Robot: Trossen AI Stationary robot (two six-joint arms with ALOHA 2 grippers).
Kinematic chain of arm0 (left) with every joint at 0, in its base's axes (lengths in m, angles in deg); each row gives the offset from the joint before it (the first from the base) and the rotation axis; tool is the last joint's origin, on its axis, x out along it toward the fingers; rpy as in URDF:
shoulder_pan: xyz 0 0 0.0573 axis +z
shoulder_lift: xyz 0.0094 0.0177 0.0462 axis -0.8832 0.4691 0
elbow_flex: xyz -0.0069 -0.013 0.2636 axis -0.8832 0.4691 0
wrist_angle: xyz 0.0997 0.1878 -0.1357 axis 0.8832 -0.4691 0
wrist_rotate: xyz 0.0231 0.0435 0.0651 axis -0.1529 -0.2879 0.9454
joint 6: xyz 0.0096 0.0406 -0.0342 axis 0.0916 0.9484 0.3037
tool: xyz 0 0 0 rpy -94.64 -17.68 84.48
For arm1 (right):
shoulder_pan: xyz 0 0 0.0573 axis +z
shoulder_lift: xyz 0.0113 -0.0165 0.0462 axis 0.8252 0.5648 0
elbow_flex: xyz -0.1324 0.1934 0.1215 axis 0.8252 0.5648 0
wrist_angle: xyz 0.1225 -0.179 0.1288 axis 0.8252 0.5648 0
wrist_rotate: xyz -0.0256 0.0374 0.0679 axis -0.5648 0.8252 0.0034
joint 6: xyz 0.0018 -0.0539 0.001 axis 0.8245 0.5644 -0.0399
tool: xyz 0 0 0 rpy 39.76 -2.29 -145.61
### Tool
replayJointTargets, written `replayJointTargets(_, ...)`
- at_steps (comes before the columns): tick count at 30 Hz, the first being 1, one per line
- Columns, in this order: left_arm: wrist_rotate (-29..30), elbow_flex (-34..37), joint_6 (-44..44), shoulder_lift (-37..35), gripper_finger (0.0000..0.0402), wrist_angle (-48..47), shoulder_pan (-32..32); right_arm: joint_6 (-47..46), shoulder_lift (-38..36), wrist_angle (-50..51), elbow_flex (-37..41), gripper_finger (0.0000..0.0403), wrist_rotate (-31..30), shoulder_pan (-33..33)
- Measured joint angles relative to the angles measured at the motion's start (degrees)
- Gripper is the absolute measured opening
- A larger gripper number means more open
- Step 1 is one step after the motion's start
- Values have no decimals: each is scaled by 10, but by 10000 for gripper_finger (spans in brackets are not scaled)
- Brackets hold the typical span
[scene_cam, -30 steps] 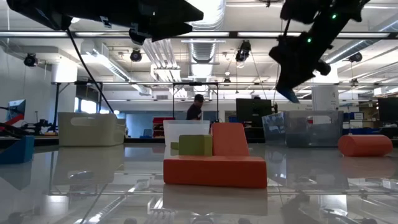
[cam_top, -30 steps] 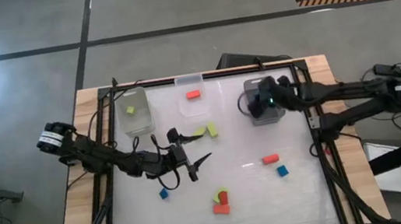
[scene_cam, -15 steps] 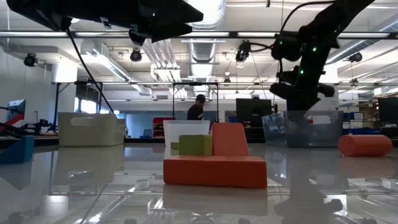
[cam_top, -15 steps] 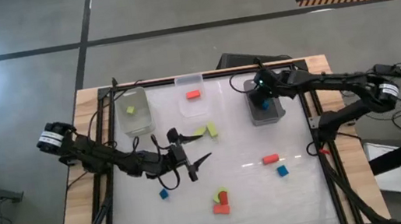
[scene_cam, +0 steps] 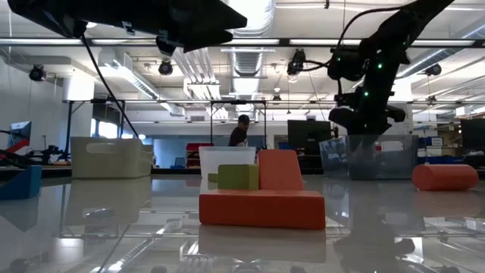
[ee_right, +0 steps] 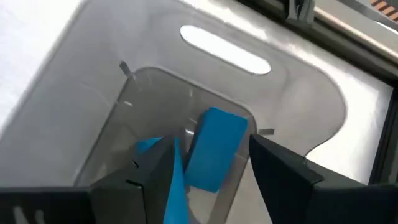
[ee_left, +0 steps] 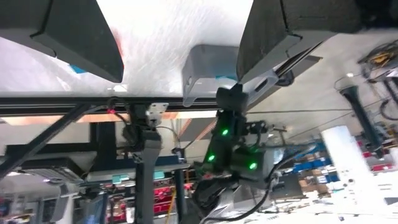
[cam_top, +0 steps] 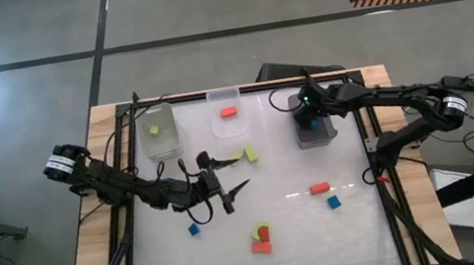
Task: Sort & place blocks by color
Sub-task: Put the orange block into the transparent bin
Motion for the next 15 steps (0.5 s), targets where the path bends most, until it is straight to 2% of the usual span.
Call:
replayJointTargets(8,28,0,-29,0,295,-5,1,-27,-87,0,0,200,64,42)
replayJointTargets(15,28,0,-31,0,295,-5,2,-41,-173,-1,0,201,105,154)
